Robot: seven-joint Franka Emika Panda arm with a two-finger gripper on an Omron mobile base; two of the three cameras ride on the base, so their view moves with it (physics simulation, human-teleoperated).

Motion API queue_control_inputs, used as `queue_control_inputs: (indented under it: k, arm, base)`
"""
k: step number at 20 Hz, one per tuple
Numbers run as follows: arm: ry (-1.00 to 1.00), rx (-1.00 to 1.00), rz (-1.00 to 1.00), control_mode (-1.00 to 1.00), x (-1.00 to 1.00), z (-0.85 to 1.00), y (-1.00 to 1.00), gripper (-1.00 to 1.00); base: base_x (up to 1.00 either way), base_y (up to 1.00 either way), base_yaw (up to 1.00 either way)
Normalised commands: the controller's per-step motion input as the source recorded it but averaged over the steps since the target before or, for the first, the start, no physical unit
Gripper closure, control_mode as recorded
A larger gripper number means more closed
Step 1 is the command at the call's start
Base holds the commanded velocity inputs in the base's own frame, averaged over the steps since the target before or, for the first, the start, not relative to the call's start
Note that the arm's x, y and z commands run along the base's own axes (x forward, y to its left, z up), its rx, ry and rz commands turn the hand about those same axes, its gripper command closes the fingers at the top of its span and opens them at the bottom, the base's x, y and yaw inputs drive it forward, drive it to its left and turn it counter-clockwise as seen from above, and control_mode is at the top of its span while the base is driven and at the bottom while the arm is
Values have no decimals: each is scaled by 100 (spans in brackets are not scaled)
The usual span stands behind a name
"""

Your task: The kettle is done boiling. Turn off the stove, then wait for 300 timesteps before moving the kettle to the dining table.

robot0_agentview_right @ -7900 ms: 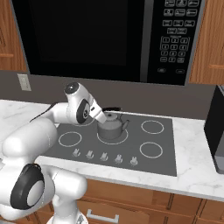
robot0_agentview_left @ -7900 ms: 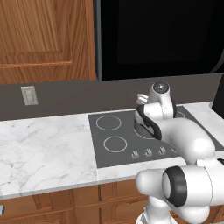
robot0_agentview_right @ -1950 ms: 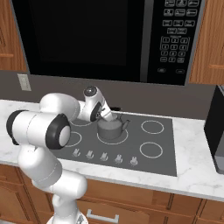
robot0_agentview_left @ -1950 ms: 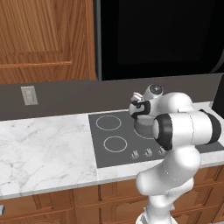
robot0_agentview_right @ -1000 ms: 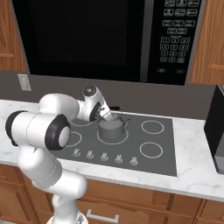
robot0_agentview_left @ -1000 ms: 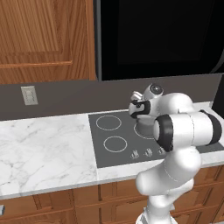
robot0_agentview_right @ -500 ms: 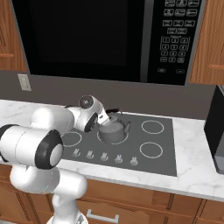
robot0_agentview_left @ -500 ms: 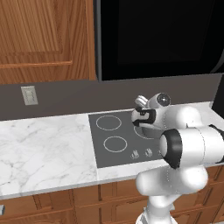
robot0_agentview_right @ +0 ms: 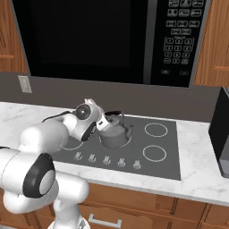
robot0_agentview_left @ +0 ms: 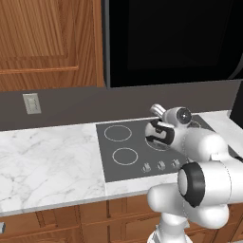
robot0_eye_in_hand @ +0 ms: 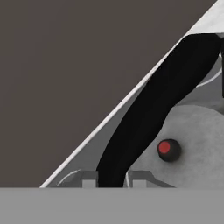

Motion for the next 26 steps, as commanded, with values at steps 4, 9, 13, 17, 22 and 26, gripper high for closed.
queue_control_inputs:
  k: [4,9,13,17,22,26]
  arm:
    - [-5,0,-2,-100,-20,41,0,100]
    - [-4,0,-2,-100,-26,32,0,100]
    - [-3,0,-2,-100,-29,28,0,100]
    - [0,0,-3,-100,-20,34,0,100]
    - [0,0,-4,-100,-12,35,-1,100]
    - [0,0,-5,-100,-16,27,-7,100]
  base:
    - [0,0,0]
    - [0,0,0]
    - [0,0,0]
    - [0,0,0]
    - [0,0,0]
    - [0,0,0]
